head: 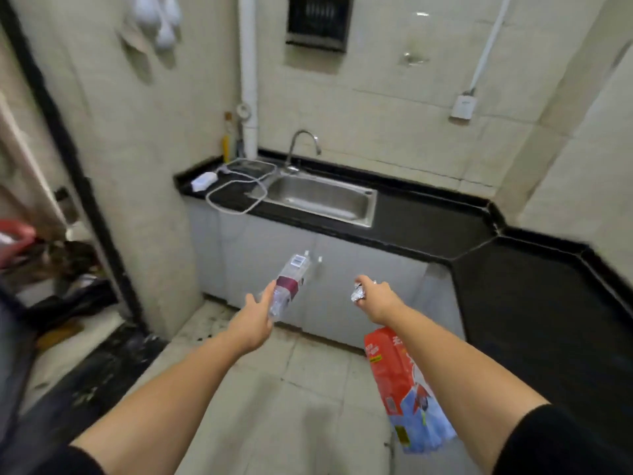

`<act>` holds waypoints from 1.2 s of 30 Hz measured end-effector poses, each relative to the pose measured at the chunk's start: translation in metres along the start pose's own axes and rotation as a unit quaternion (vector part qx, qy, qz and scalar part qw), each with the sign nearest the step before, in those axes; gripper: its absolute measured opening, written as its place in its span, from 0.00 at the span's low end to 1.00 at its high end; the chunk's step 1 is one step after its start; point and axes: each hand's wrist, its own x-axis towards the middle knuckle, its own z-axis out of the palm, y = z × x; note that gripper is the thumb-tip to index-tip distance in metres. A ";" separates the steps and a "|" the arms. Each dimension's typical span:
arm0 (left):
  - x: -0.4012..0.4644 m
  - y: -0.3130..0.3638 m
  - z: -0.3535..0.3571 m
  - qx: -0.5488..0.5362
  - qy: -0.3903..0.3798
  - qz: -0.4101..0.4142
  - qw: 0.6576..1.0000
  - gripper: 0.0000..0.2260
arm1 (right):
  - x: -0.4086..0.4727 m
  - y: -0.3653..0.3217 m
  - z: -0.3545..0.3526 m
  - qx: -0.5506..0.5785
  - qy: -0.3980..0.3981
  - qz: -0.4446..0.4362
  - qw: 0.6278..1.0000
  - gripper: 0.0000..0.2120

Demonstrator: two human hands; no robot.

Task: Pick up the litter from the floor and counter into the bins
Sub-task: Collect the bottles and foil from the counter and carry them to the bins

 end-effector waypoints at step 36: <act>-0.397 -0.641 0.195 -0.275 0.223 -0.599 0.718 0.32 | -0.224 -0.503 0.813 -0.385 -0.407 -0.453 0.693 0.33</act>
